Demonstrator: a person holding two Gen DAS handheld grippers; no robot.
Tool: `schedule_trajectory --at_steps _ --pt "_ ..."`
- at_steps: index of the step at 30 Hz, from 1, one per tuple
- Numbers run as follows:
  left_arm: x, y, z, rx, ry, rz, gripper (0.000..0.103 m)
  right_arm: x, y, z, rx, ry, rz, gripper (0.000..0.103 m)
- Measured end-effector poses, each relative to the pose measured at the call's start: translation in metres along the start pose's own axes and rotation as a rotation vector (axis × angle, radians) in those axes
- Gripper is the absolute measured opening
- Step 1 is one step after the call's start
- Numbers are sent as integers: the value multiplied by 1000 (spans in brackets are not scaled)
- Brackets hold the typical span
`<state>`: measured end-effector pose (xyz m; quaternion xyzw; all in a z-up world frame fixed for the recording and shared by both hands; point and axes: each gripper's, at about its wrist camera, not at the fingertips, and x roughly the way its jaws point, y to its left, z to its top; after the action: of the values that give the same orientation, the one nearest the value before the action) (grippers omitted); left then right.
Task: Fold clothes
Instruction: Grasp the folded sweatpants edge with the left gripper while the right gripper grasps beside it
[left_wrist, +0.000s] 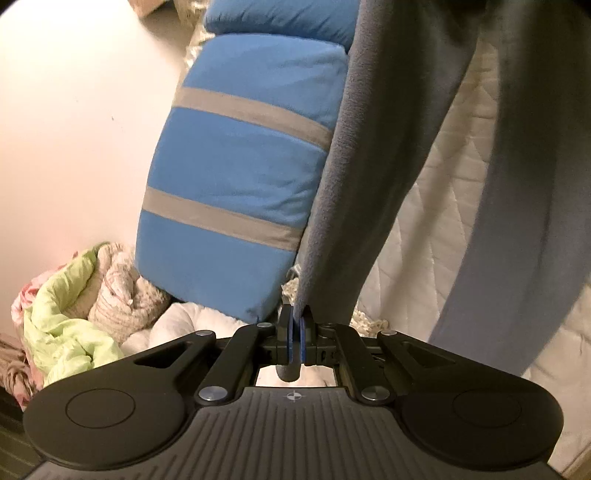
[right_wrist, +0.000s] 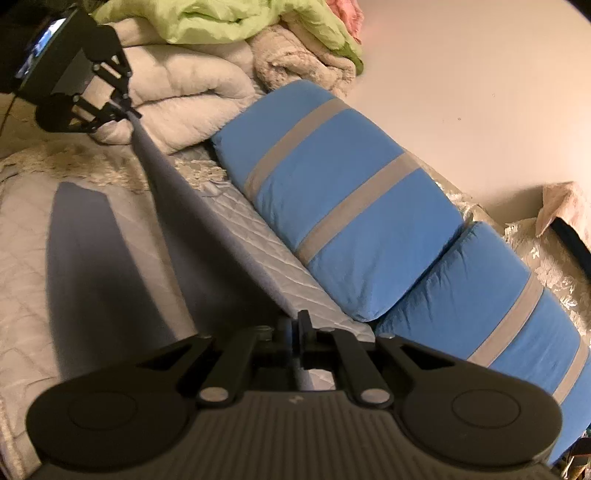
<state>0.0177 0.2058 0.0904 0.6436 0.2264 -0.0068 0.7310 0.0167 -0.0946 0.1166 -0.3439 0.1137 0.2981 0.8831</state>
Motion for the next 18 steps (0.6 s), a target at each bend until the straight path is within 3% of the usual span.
schedule_trajectory --at_steps 3,8,11,18 --pt "-9 -27 -18 58 -22 -36 3 -7 22 -9 -50 -4 30 8" --pt "-3 -80 -42 138 22 -143 3 -13 79 -37 -168 24 117 4" --pt "2 -88 -46 132 32 -170 3 -13 99 -46 -196 45 153 4" --pt "3 -85 -54 82 39 -189 3 -11 102 -44 -190 60 167 3"
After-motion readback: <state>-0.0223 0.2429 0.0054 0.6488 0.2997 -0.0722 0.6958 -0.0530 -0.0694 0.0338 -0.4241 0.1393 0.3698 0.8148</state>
